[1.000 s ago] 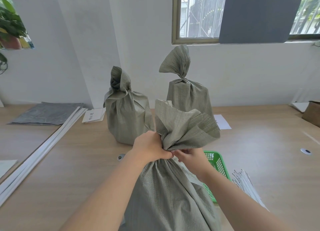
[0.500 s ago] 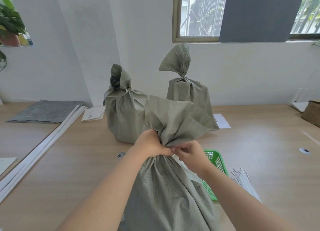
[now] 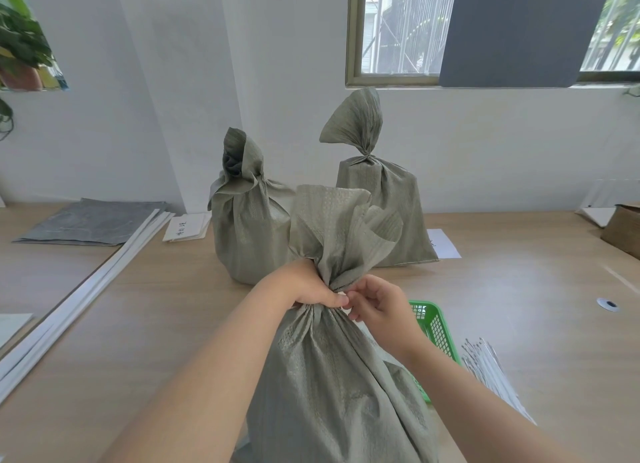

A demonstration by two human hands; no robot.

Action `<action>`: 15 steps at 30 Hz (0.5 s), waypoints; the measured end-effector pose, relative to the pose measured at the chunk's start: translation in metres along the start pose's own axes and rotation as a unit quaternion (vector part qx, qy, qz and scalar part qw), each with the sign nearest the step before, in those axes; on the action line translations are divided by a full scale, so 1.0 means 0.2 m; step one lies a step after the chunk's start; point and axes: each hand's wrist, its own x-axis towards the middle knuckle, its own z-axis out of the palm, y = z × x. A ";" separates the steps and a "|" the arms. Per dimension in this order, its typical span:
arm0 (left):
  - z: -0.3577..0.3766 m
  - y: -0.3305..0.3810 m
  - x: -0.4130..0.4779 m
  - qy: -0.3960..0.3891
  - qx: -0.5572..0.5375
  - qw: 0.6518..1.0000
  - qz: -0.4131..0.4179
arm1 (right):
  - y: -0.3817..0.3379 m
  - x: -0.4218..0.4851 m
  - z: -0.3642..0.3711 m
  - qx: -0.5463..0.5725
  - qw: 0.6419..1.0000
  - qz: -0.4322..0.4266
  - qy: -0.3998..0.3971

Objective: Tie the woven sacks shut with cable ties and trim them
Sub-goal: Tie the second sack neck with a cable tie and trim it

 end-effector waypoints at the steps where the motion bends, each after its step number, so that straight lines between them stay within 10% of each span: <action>1: 0.00 0.00 0.00 -0.002 0.008 1.000 0.007 | 0.00 -0.01 0.00 0.003 1.000 -0.003 -0.009; 15: 0.01 -0.03 -0.03 -0.031 -0.223 0.973 -0.053 | 0.01 -0.06 0.03 -0.042 0.996 -0.070 -0.035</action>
